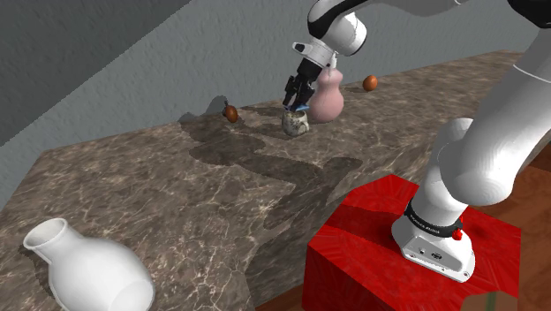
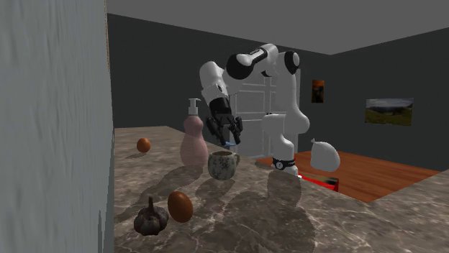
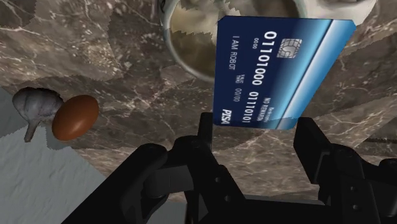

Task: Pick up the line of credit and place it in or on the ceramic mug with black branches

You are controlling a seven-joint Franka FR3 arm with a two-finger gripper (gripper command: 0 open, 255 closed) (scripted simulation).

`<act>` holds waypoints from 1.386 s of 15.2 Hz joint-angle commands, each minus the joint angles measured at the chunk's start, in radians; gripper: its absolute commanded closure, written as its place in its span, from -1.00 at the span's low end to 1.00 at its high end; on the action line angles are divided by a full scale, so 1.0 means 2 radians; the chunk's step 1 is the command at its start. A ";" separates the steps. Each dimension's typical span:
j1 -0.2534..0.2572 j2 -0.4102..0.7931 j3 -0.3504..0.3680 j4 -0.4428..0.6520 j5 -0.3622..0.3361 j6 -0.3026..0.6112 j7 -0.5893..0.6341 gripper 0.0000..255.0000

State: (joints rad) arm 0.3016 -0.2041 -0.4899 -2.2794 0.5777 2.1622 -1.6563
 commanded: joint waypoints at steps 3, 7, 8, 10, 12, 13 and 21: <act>0.003 0.012 -0.004 -0.014 0.015 0.018 -0.021 1.00; 0.003 0.014 -0.004 -0.016 0.018 0.021 -0.025 1.00; 0.003 0.014 -0.004 -0.016 0.018 0.021 -0.025 1.00; 0.003 0.014 -0.004 -0.016 0.018 0.021 -0.025 1.00; 0.003 0.014 -0.004 -0.016 0.018 0.021 -0.025 -1.00; 0.003 0.014 -0.004 -0.016 0.018 0.021 -0.025 -1.00; -0.016 -0.020 -0.012 0.007 -0.022 -0.031 -0.001 -1.00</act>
State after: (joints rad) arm 0.2784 -0.2318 -0.5092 -2.2703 0.5467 2.1196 -1.6611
